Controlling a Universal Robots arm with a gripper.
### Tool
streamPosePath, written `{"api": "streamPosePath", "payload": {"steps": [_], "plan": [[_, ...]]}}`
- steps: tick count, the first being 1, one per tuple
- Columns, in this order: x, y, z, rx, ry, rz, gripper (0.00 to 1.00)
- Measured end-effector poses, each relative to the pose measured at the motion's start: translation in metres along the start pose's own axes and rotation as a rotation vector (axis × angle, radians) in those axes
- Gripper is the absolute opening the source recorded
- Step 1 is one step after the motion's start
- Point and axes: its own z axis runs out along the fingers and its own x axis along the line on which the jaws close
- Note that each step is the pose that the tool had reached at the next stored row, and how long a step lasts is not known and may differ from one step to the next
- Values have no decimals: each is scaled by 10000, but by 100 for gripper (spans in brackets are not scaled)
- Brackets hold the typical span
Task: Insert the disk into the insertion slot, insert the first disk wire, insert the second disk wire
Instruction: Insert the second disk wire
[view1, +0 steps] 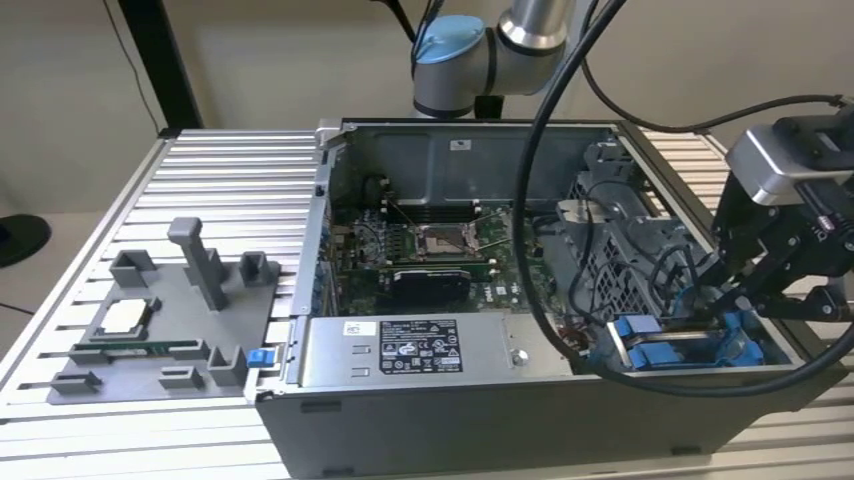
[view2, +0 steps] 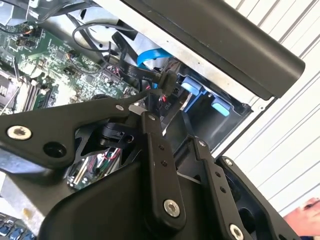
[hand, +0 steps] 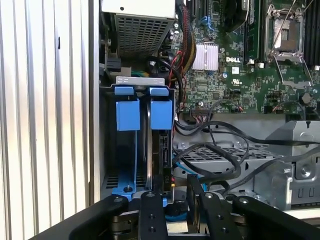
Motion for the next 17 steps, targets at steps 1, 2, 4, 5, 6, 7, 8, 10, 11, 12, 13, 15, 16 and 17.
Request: {"api": "streamPosePath", "payload": {"steps": [1,2,4,5,6,7,8,10,11,12,13,15,16,17], "plan": [[-2,0,-11,0,1,0,100],[-5,1,-24,0,1,0,100],[-9,1,-46,0,0,0,100],[-10,1,-55,0,-1,0,100],[-13,1,-66,0,0,0,100],[-14,1,-74,0,-1,0,100],[-16,1,-82,0,-1,-1,100],[-18,2,-92,0,-1,0,100],[-18,2,-93,0,-1,0,100],[-18,2,-93,0,-3,0,100],[-18,2,-94,0,-2,0,100],[-19,0,-96,-1,0,-1,100],[-19,-7,-98,-1,4,-3,100],[-20,-15,-98,-18,4,2,100]]}}
